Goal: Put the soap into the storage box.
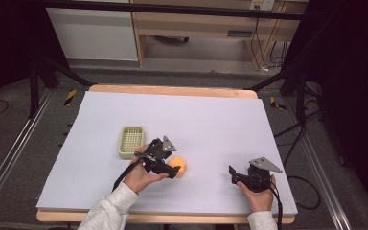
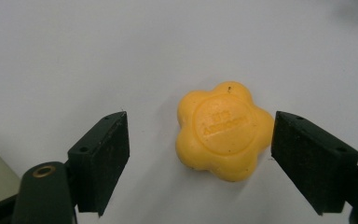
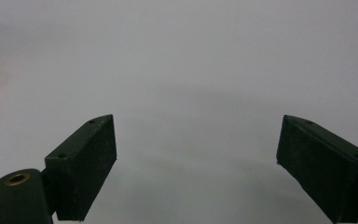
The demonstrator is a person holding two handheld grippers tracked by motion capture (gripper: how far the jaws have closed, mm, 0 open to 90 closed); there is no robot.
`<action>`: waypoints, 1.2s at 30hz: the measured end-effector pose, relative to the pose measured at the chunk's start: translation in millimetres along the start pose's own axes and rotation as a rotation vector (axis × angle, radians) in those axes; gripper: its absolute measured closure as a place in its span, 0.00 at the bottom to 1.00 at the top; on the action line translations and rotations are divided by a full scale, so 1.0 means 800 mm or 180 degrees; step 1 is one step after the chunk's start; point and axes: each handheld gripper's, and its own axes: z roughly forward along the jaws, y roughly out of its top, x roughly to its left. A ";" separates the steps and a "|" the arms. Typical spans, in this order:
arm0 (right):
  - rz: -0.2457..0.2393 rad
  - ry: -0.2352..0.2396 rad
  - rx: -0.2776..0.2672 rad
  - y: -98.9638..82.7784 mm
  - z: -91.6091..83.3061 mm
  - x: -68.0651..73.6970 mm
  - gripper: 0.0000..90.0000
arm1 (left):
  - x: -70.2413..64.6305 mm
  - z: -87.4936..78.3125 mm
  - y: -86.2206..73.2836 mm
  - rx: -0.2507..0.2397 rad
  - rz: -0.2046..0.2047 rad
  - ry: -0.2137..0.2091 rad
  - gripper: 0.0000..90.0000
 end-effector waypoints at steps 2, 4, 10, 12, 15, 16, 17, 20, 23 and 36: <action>-0.0042 -0.0016 -0.0004 0.000 0.001 0.000 0.14 | -0.001 0.001 0.001 0.0018 0.0014 -0.0009 0.21; -0.0035 -0.0005 0.0002 0.000 0.001 0.000 0.14 | -0.003 0.004 0.002 0.0026 0.0023 -0.0002 0.21; -0.0031 -0.0002 0.0006 0.000 0.001 0.000 0.14 | -0.006 0.009 0.004 0.0098 0.0092 -0.0035 0.20; -0.0038 -0.0001 0.0006 0.000 0.001 0.000 0.14 | -0.006 0.013 0.004 0.0158 0.0116 -0.0042 0.19; -0.0029 -0.0004 0.0009 0.000 0.001 0.000 0.14 | -0.007 0.017 0.004 0.0198 0.0128 -0.0053 0.18; -0.0029 -0.0003 0.0010 0.000 0.001 0.000 0.14 | -0.007 0.017 0.004 0.0198 0.0128 -0.0053 0.18; -0.0036 -0.0007 0.0010 0.000 0.001 0.000 0.14 | -0.008 0.020 0.005 0.0221 0.0144 -0.0058 0.18; -0.0038 -0.0006 0.0011 0.000 0.001 -0.001 0.14 | -0.009 0.023 0.005 0.0225 0.0130 -0.0068 0.18; -0.0034 -0.0005 0.0013 0.000 0.001 0.000 0.14 | -0.008 0.027 0.005 0.0285 0.0147 -0.0081 0.18; -0.0032 0.0001 0.0016 0.000 0.001 0.000 0.14 | -0.009 0.047 -0.001 0.0423 0.0117 -0.0156 0.21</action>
